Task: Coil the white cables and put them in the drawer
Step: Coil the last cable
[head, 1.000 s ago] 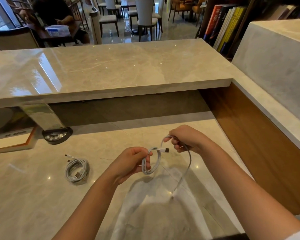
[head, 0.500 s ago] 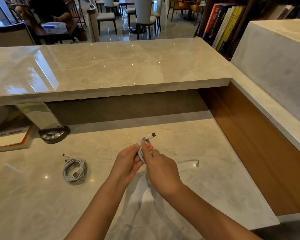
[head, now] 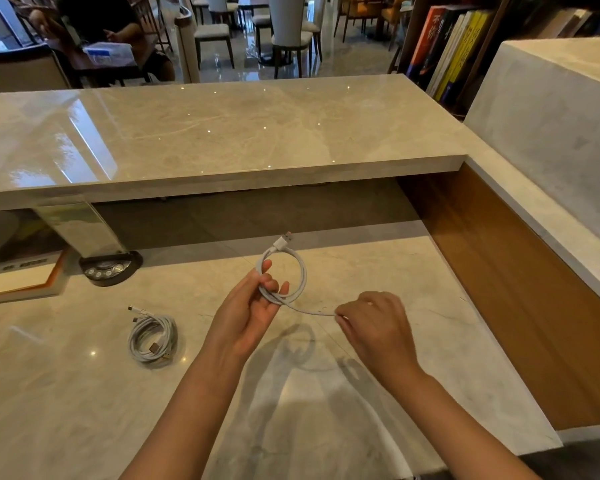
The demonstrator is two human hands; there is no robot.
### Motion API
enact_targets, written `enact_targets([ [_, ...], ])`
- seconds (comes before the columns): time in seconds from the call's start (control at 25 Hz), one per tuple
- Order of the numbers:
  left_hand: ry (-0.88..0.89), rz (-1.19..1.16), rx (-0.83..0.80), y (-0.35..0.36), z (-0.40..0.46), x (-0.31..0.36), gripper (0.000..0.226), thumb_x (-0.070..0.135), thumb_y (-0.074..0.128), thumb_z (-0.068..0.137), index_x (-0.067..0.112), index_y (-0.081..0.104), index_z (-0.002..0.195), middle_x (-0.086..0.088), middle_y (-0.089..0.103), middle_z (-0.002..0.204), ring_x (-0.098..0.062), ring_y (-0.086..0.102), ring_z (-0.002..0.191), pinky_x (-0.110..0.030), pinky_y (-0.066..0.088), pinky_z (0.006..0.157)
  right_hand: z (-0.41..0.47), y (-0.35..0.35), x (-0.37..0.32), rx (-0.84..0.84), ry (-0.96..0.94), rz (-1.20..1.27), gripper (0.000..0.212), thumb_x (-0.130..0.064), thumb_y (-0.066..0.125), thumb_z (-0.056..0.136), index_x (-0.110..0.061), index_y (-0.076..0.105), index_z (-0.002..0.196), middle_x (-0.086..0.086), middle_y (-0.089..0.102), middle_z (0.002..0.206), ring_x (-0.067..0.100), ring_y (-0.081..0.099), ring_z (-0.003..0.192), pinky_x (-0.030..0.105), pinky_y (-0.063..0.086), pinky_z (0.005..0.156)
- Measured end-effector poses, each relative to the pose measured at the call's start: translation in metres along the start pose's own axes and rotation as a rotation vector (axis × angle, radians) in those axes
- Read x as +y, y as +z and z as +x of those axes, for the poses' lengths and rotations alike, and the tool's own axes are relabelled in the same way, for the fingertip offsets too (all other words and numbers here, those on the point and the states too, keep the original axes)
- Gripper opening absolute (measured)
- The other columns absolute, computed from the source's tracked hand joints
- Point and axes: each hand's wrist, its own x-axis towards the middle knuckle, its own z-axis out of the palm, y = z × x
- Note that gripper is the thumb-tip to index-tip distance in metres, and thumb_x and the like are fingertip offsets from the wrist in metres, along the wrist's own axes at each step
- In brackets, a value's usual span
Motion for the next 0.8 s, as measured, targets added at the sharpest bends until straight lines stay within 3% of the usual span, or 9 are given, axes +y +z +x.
enact_targets([
  [0.12, -0.043, 0.027, -0.056, 0.000, -0.006, -0.008, 0.026, 0.008, 0.037, 0.097, 0.003, 0.063, 0.095, -0.003, 0.058, 0.057, -0.008, 0.059, 0.052, -0.031, 0.056, 0.077, 0.004, -0.001, 0.006, -0.192, 0.228, -0.039, 0.009, -0.016, 0.057, 0.084, -0.017, 0.064, 0.078, -0.001, 0.061, 0.064, 0.018, 0.054, 0.061, 0.026, 0.031, 0.058],
  [0.2, -0.046, 0.067, -0.104, 0.000, -0.011, -0.013, 0.029, 0.007, 0.037, 0.096, 0.002, 0.066, 0.092, -0.004, 0.057, 0.059, -0.010, 0.059, 0.054, -0.031, 0.056, 0.079, 0.011, -0.005, 0.002, -0.350, 0.632, 0.272, 0.007, -0.012, 0.060, 0.082, -0.015, 0.066, 0.080, -0.002, 0.066, 0.065, 0.009, 0.057, 0.055, 0.021, 0.038, 0.053],
  [0.28, -0.031, 0.143, -0.129, 0.000, -0.014, -0.017, 0.026, 0.008, 0.039, 0.095, 0.002, 0.064, 0.093, -0.004, 0.057, 0.059, -0.010, 0.058, 0.054, -0.028, 0.059, 0.073, 0.021, -0.004, 0.001, -0.321, 1.121, 0.786, 0.005, -0.012, 0.062, 0.081, -0.010, 0.067, 0.081, 0.002, 0.071, 0.072, 0.006, 0.054, 0.047, 0.020, 0.042, 0.050],
  [0.4, -0.029, 0.198, -0.157, -0.003, -0.017, -0.024, 0.020, 0.008, 0.044, 0.090, 0.003, 0.064, 0.091, -0.004, 0.056, 0.061, -0.010, 0.056, 0.054, -0.025, 0.057, 0.067, 0.032, 0.002, 0.008, -0.197, 1.464, 1.039, 0.015, -0.005, 0.066, 0.079, -0.008, 0.056, 0.091, 0.013, 0.068, 0.080, 0.010, 0.044, 0.040, 0.021, 0.036, 0.040],
  [0.48, -0.049, 0.195, -0.179, -0.007, -0.018, -0.026, 0.018, 0.009, 0.048, 0.085, 0.004, 0.065, 0.089, -0.003, 0.055, 0.062, -0.010, 0.054, 0.054, -0.025, 0.056, 0.065, 0.039, 0.003, 0.012, -0.225, 1.527, 1.111, 0.005, 0.001, 0.061, 0.080, -0.004, 0.061, 0.078, 0.015, 0.066, 0.081, 0.010, 0.039, 0.041, 0.018, 0.030, 0.036],
  [0.52, -0.063, 0.191, -0.193, -0.007, -0.018, -0.026, 0.018, 0.010, 0.049, 0.083, 0.005, 0.066, 0.087, -0.003, 0.054, 0.061, -0.009, 0.053, 0.053, -0.025, 0.055, 0.063, 0.040, 0.003, 0.015, -0.255, 1.542, 1.120, 0.011, 0.003, 0.058, 0.081, -0.002, 0.063, 0.072, 0.015, 0.065, 0.080, 0.010, 0.037, 0.042, 0.017, 0.028, 0.035],
  [0.64, -0.095, 0.193, -0.233, -0.005, -0.018, -0.024, 0.018, 0.009, 0.048, 0.083, 0.005, 0.065, 0.084, -0.001, 0.052, 0.060, -0.007, 0.049, 0.049, -0.023, 0.053, 0.057, 0.043, -0.006, 0.021, -0.392, 1.528, 1.147, 0.010, 0.003, 0.056, 0.083, 0.000, 0.065, 0.079, 0.010, 0.066, 0.076, 0.008, 0.037, 0.039, 0.015, 0.025, 0.033],
  [0.8, -0.121, 0.156, -0.163, -0.010, -0.011, -0.022, 0.021, 0.004, 0.040, 0.092, 0.003, 0.061, 0.088, 0.000, 0.051, 0.059, -0.006, 0.048, 0.046, -0.021, 0.051, 0.054, 0.034, -0.022, 0.025, -0.552, 1.189, 1.188, 0.023, 0.006, 0.052, 0.085, -0.010, 0.067, 0.092, 0.007, 0.066, 0.080, 0.007, 0.039, 0.042, 0.017, 0.030, 0.040],
])
